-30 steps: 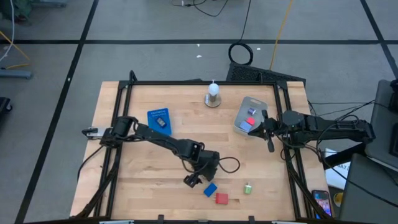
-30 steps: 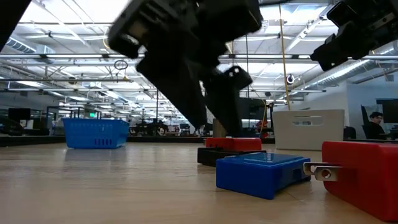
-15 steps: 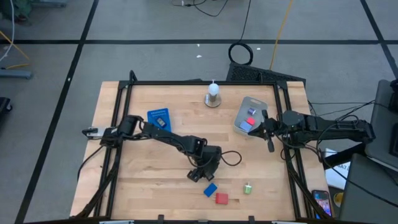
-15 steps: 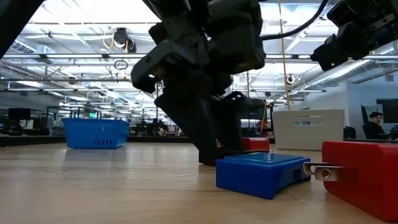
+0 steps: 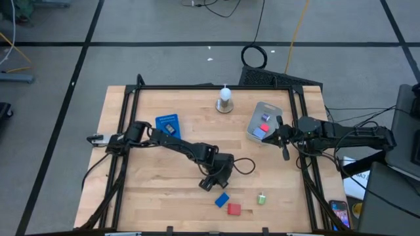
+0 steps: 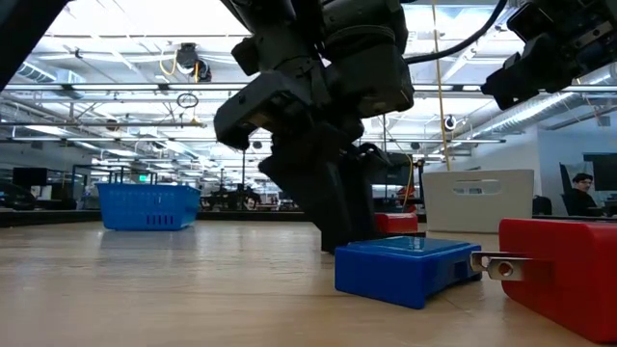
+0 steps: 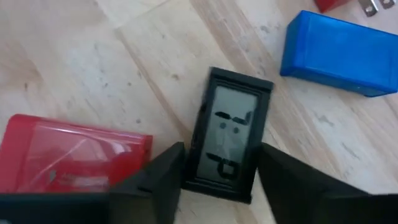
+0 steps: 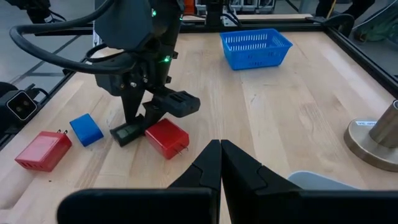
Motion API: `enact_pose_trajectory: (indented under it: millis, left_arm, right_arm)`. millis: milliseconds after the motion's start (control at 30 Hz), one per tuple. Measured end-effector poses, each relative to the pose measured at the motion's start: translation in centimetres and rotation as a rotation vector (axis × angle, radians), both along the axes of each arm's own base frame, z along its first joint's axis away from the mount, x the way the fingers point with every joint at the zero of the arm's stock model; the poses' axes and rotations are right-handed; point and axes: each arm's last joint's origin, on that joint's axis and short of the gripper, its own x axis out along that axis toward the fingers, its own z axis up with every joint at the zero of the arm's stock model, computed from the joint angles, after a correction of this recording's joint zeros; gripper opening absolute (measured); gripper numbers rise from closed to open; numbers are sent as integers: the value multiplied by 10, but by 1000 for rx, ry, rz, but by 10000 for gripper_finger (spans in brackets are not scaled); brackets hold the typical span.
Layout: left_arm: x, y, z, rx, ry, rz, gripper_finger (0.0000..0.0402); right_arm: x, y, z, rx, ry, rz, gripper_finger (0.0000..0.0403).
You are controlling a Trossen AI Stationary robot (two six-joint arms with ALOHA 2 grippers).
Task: Pick & Place Office items
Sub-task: Put the black digital clock into the blue bin
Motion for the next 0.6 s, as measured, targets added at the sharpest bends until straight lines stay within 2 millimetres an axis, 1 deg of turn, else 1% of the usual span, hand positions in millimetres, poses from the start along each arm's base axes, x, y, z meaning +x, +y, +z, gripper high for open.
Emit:
enact_pose_trajectory:
  millis: [67,267,367,467,533,600]
  left_arm:
    - [0,1,0,-6,4,6,149]
    - [0,1,0,6,-6,-20,148]
    - [0,-2,4,29,-34,-27,148]
    - [-4,-4,18,47,-63,-51,148]
    - [-8,-4,38,52,-107,-49,148]
    - [-12,-3,64,55,-167,-36,148]
  right_arm:
    - [0,0,0,0,0,0,0]
    - [0,0,0,3,1,-1,0]
    - [0,0,0,3,0,-1,0]
    - [0,0,0,3,0,-1,0]
    - [0,0,0,3,-1,-1,0]
    - [0,0,0,6,0,-2,0]
